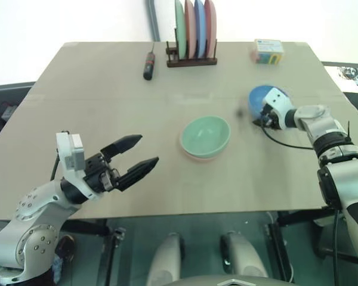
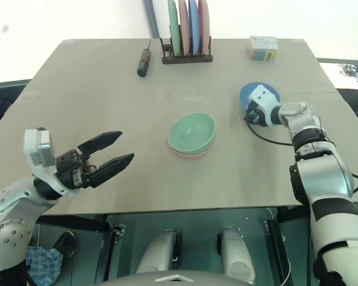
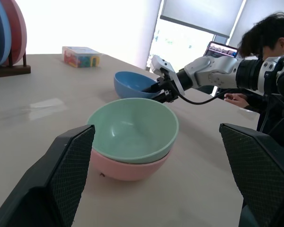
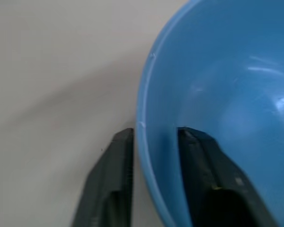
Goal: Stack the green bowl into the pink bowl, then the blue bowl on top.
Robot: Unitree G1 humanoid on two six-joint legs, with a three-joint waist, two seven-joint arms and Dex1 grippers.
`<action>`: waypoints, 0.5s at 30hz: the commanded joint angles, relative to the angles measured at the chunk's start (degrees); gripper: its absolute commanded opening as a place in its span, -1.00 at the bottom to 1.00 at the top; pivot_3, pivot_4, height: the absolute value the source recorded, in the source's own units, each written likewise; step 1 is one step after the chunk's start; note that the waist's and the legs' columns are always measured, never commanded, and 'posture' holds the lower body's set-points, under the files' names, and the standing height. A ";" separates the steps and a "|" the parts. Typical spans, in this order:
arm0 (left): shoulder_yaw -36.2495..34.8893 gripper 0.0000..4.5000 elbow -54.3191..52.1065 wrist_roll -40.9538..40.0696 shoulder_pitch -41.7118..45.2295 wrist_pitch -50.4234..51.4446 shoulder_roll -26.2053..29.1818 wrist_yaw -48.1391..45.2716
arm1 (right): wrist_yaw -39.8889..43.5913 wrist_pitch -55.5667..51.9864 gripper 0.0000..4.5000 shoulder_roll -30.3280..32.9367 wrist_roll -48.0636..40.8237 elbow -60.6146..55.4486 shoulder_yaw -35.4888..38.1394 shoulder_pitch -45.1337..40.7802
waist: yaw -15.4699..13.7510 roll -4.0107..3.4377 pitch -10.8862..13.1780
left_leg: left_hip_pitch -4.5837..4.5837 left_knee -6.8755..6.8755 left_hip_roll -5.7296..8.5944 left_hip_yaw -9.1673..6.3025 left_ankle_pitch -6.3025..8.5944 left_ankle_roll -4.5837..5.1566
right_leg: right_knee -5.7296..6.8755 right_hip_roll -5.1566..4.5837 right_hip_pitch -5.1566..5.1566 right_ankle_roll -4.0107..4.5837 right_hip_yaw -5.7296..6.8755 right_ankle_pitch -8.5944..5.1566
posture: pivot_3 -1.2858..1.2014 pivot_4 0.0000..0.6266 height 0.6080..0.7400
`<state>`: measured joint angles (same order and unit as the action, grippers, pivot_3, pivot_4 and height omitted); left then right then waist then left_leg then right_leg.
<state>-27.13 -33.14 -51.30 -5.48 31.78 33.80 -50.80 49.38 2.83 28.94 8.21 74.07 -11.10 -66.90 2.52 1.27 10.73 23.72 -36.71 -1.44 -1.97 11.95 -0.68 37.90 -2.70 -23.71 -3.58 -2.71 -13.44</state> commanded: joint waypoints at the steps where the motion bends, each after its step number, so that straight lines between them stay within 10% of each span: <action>1: -1.39 1.00 -2.18 -1.18 -0.54 -2.01 0.79 0.71 | 0.26 1.11 -0.97 0.24 0.64 -0.18 1.22 -2.66 | 0.06 0.01 -0.01 | -0.01 0.00 0.00 0.00 0.00 0.00 | 0.01 0.00 0.00 0.00 0.00 0.00 | 0.03 -0.52 1.00; 10: 0.64 1.00 0.37 -0.13 0.11 -3.53 2.38 -0.32 | 9.18 4.49 -0.97 0.70 1.54 -5.56 0.74 -4.21 | 0.00 -0.02 0.01 | 0.02 0.01 0.00 0.00 0.00 0.00 | -0.03 0.01 0.00 0.00 0.00 0.00 | 0.03 -0.52 1.00; 15: 2.28 1.00 2.58 0.75 1.28 -3.99 3.49 -1.65 | 22.41 -3.50 -0.97 0.32 -5.28 -32.74 0.96 0.20 | 0.37 -0.22 0.13 | 0.00 0.06 -0.03 0.02 0.00 0.00 | 0.02 0.03 -0.05 -0.01 -0.02 0.00 | 0.03 -0.52 1.00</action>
<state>-25.05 -30.43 -50.77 -4.66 29.08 36.49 -51.44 67.23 2.81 29.05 7.07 54.31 -10.79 -67.32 2.88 1.05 10.86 23.72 -36.63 -1.47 -1.97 11.95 -0.68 37.92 -2.67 -23.78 -3.60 -2.71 -13.44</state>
